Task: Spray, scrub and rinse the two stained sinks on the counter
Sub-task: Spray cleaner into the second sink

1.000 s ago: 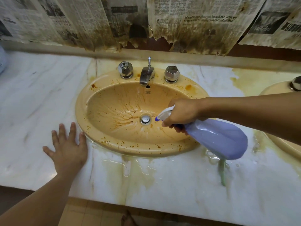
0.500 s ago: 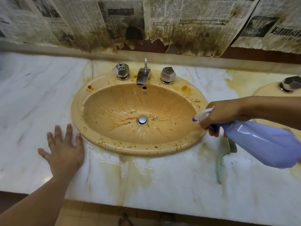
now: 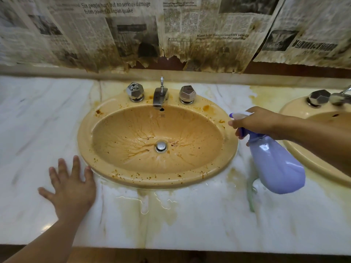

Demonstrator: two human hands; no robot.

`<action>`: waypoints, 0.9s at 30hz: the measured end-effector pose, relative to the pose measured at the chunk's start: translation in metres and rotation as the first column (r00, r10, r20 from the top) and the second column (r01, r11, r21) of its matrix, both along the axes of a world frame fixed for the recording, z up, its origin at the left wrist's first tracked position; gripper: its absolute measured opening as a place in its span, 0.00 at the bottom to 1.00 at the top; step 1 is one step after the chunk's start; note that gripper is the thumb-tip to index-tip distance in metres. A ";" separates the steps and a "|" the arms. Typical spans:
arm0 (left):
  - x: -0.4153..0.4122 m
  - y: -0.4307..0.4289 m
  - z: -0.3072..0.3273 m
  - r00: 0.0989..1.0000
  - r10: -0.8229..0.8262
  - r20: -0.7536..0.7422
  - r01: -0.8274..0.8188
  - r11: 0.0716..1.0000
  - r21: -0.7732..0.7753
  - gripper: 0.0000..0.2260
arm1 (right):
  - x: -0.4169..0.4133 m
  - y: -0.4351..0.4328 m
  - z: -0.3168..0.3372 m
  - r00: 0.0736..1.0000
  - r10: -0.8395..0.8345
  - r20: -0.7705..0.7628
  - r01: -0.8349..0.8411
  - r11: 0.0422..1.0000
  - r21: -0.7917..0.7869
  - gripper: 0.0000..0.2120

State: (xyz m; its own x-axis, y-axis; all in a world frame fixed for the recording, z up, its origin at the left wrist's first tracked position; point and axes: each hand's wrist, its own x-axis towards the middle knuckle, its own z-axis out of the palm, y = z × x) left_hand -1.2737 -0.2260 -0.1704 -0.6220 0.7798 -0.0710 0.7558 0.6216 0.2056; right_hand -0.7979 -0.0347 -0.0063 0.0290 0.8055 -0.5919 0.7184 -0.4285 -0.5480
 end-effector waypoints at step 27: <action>0.002 0.002 0.006 0.999 0.025 0.025 -0.024 0.999 -0.036 0.28 | -0.061 0.008 -0.022 0.932 -0.264 -0.247 0.294 0.951 0.092 0.14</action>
